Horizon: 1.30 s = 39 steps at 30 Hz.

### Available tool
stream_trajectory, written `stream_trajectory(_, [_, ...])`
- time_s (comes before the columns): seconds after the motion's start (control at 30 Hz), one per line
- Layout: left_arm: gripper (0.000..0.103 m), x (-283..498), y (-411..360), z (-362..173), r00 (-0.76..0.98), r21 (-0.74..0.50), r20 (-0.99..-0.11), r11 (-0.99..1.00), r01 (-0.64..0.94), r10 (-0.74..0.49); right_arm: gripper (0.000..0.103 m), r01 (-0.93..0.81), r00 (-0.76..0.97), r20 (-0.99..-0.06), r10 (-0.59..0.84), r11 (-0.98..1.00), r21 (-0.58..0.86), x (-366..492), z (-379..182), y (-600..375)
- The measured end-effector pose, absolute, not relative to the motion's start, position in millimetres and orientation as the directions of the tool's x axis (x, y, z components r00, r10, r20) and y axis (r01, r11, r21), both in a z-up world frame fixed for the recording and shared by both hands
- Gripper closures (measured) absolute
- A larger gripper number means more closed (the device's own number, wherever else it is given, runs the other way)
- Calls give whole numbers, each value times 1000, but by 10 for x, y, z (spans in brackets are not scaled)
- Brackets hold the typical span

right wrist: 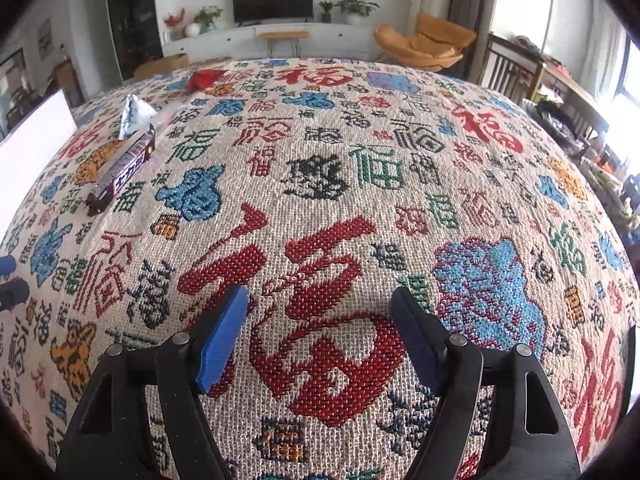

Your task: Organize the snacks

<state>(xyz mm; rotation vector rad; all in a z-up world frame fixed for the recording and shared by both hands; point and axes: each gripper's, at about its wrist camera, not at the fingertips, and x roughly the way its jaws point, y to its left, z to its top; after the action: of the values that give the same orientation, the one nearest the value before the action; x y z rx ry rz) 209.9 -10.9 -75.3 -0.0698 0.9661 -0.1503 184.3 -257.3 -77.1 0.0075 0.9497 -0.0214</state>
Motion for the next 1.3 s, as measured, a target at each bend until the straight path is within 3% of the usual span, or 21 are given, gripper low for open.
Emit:
stream_trajectory(0.13, [3,2167,-5,-801,576,-140,-803,988,64,-151,20,31,579,-815,-4,999,17,1850,-863,-2667])
stream_trajectory(0.43, [0,2222,-110,-902,584,-15,-810,998,68,-52,19,37,578,-816,-8,999,16,1828,-847,-2670])
stream_trajectory(1.3, [0,2204,-87,-900,584,-19,-810,997,69,-56,19,37,579,-815,-6,999,19,1832,-844,-2688])
